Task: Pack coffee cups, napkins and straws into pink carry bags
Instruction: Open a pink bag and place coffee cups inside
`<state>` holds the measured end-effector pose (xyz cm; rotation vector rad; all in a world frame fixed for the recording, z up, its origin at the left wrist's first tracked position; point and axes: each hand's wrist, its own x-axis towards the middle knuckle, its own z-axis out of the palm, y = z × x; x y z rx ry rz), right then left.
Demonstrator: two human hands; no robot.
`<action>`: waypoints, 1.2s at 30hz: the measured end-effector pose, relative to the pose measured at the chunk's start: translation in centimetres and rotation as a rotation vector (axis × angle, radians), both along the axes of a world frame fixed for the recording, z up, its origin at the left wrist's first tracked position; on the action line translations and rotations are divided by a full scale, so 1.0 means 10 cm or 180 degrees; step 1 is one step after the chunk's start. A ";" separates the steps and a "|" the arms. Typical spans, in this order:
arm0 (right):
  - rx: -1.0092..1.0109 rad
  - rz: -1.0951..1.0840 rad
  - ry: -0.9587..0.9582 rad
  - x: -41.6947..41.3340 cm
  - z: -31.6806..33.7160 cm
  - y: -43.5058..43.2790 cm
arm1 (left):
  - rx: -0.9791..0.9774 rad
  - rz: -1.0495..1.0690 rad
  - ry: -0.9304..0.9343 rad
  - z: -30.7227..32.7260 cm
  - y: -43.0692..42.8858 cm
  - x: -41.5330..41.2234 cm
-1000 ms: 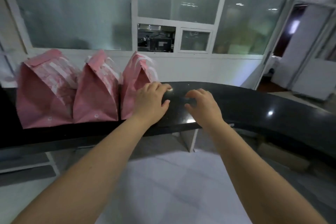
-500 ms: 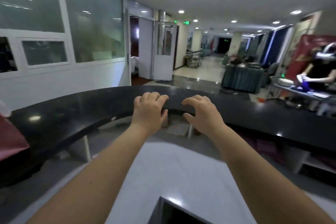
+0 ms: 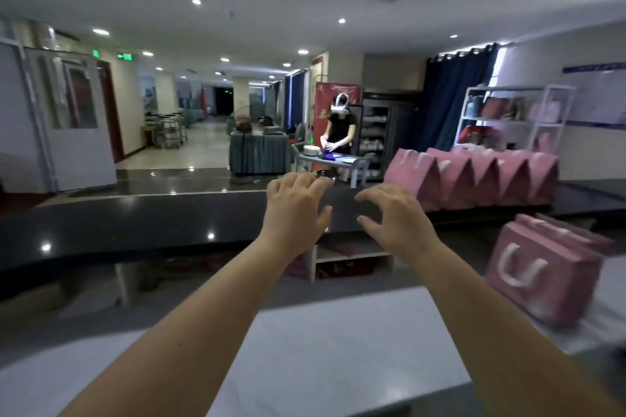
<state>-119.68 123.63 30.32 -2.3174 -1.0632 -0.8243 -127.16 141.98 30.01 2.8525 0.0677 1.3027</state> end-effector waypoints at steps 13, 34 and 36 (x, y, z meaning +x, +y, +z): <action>-0.0109 -0.1687 0.0218 1.39 -0.27 -3.74 | 0.0006 -0.1511 0.0286 -0.32 -3.82 2.43; -0.0294 -0.2867 0.0795 3.66 -1.40 -6.21 | -0.0242 -0.2199 0.0909 -1.56 -6.59 5.23; -0.0357 -0.2946 0.0864 3.93 -1.49 -6.37 | -0.0250 -0.2139 0.1050 -1.66 -6.81 5.47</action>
